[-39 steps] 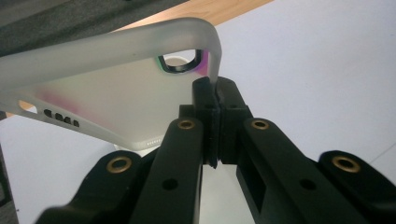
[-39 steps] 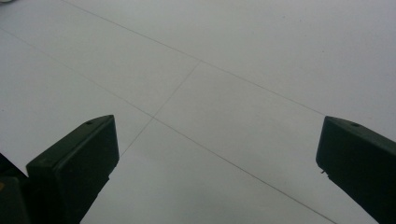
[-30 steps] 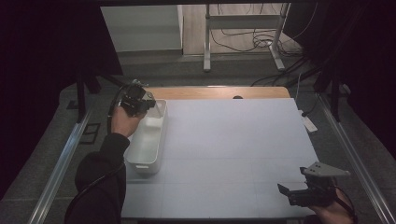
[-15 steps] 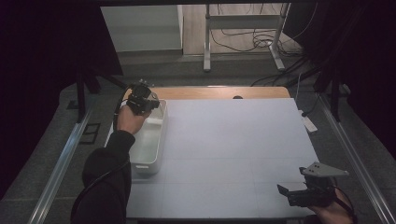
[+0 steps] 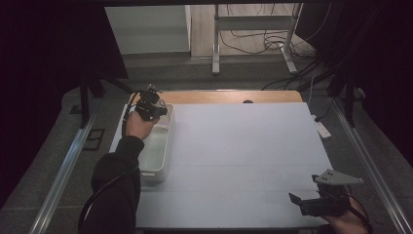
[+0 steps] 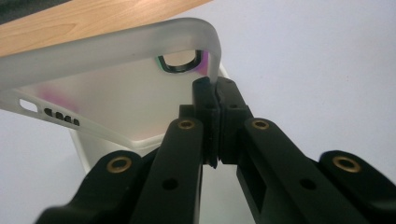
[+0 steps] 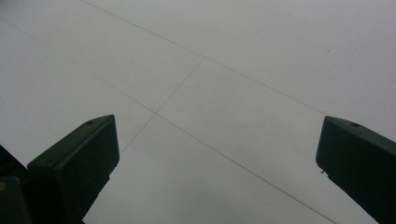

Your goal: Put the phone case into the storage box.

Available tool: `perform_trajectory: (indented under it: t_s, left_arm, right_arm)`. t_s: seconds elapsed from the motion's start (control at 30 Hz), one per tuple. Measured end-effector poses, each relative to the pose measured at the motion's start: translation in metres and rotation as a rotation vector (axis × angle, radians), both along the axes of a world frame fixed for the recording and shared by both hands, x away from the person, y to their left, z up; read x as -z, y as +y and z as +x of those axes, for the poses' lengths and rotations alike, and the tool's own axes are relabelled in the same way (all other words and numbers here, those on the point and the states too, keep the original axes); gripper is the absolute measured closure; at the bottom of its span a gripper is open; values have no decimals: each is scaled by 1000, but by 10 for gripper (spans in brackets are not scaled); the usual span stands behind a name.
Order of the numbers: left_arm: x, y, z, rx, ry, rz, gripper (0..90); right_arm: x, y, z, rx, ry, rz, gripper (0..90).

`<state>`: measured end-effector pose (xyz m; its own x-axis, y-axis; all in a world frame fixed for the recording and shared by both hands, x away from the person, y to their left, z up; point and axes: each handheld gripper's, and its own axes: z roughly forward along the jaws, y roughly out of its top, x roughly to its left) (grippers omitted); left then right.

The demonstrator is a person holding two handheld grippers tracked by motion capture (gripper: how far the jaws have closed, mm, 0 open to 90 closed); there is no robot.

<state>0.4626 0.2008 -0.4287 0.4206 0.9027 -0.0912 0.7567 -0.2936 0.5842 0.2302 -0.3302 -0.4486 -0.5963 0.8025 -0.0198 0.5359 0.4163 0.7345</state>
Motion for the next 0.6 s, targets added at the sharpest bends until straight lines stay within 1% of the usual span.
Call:
perform_trajectory:
  t_s: [0.2, 0.37, 0.47, 0.6]
  left_arm:
    - [6, -1, 7, -14, 12, -14, 883]
    - [9, -3, 11, -22, 6, -29, 877]
    - [10, -5, 14, -21, -2, -28, 870]
    - [12, -6, 17, -33, -11, -30, 853]
  right_arm:
    - [0, 0, 0, -2, -3, 1, 0]
    - [0, 0, 0, -4, -6, 3, 0]
    - [0, 0, -1, -5, -8, 3, 0]
    - [0, 0, -1, -6, -8, 2, 0]
